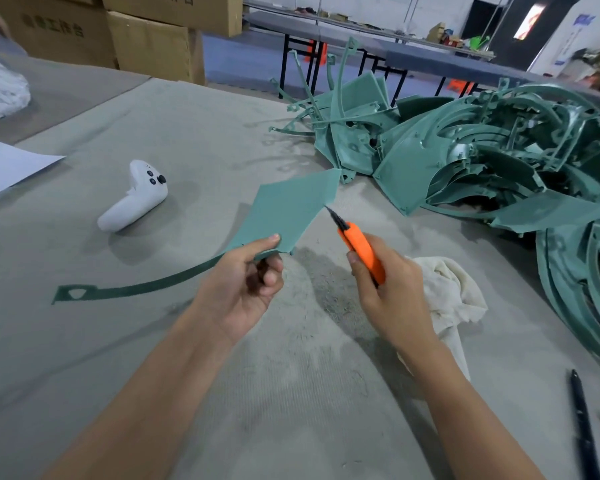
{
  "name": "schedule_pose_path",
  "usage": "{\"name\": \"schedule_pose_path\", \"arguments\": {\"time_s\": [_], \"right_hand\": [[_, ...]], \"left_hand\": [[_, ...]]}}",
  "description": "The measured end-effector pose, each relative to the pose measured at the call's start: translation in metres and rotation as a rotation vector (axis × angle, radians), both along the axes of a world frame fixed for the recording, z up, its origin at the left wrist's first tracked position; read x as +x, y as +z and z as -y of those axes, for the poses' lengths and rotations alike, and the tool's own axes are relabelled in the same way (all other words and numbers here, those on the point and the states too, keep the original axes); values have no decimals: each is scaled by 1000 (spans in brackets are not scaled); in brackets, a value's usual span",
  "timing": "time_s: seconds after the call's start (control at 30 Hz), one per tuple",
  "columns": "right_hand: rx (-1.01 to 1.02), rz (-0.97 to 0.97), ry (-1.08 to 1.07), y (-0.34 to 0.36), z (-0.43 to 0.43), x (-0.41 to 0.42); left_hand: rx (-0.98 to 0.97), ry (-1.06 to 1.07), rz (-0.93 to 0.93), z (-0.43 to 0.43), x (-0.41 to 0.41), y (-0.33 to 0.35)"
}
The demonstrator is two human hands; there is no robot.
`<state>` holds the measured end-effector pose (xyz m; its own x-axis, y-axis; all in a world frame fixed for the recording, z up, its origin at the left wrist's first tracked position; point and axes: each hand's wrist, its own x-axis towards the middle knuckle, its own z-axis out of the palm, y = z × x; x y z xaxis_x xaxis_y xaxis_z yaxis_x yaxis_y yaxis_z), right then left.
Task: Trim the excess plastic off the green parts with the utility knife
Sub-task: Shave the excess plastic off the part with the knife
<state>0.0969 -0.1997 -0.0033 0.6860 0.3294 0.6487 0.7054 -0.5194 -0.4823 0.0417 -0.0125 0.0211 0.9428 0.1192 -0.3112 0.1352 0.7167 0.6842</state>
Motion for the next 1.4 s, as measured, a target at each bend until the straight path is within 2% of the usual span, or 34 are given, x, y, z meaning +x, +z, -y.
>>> {"name": "schedule_pose_path", "arguments": {"time_s": [0.3,0.6,0.73,0.8,1.0,1.2,1.4], "right_hand": [[-180,-34,152,-8,2,-15],[-13,39,-51,2,9,-2],[-191,9,65,-4,2,-15],[-217,-3,110,-4,0,-17],[-65,-8,7,-2,2,-7],[-171,-61,182,-8,-3,-18],[-27,-35,36,-3,-2,-8]], "left_hand": [[-23,7,-26,-2,0,0],[19,-65,-1,-1,0,-4],[4,-40,-27,-1,1,-3],[4,-28,-32,-2,1,-3],[15,-45,-20,-1,-1,-3],[-3,2,-40,-2,0,-1],[-10,-52,-26,1,-2,-1]]}}
